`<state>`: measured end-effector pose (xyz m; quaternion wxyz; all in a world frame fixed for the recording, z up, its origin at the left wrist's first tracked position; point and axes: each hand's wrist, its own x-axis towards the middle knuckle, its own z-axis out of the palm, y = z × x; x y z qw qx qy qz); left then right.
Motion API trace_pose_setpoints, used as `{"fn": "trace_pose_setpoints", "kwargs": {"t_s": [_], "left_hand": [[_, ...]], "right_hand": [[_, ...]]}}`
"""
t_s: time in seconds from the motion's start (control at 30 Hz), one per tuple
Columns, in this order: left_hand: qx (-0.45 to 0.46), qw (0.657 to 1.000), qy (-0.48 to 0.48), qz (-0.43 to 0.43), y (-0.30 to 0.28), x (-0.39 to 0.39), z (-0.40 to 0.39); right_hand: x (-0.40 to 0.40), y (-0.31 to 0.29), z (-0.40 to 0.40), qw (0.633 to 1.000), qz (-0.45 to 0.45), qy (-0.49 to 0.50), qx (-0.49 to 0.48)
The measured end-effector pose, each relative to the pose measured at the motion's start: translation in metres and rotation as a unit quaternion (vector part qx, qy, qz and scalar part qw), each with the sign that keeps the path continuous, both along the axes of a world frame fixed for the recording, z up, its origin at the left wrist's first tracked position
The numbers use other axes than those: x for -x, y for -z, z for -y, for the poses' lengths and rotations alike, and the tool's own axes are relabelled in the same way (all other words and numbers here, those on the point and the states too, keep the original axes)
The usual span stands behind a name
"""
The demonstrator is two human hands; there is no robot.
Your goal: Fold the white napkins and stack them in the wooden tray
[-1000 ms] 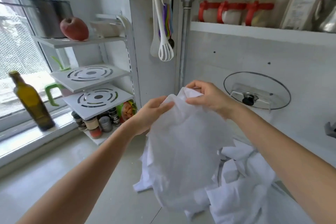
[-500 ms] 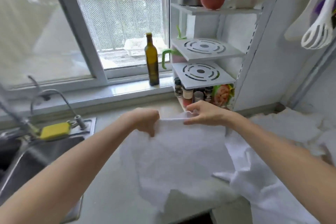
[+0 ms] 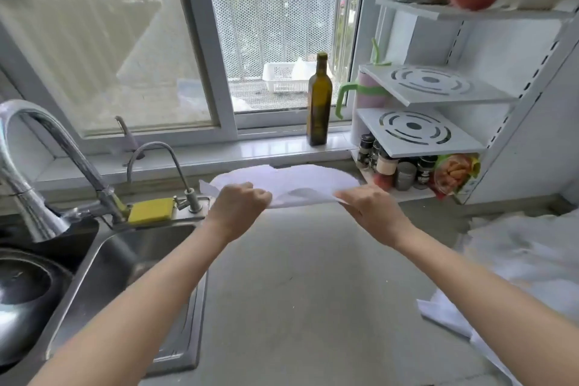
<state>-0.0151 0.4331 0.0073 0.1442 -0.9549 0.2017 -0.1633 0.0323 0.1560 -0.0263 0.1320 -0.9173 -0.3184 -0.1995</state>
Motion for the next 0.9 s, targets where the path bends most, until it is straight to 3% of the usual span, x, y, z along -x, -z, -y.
{"fn": "trace_pose_setpoints", "kwargs": {"t_s": [0.2,0.23,0.37,0.43,0.57,0.7,0.77,0.83,0.9], "left_hand": [[0.003,0.975,-0.082,-0.208,0.104,0.028,-0.016],[0.002,0.965,-0.102,-0.242,0.121,0.031,-0.018],[-0.009,0.908,-0.124,-0.399,0.155,0.047,-0.021],[-0.002,0.892,-0.111,-0.439,0.164,0.051,-0.026],[0.052,0.843,-0.135,-0.519,0.159,0.053,-0.022],[0.070,0.772,-0.135,-0.617,0.146,0.054,-0.023],[0.023,0.738,-0.127,-0.662,0.144,0.057,-0.025],[0.027,0.723,-0.143,-0.676,0.144,0.051,-0.024],[0.080,0.740,-0.157,-0.649,0.144,0.038,-0.023]], "right_hand": [[0.038,0.093,-0.015,0.962,-0.208,0.015,0.178],[0.043,0.105,-0.015,0.952,-0.245,0.032,0.182],[0.061,0.136,-0.018,0.887,-0.430,0.159,0.051],[0.065,0.139,-0.018,0.846,-0.494,0.186,0.075],[0.066,0.123,-0.022,0.830,-0.500,0.129,0.210],[0.053,0.105,-0.022,0.743,-0.584,0.061,0.322],[0.046,0.102,-0.019,0.703,-0.630,0.058,0.326],[0.034,0.098,-0.017,0.699,-0.635,0.069,0.321],[0.021,0.095,-0.018,0.735,-0.602,0.073,0.304]]}}
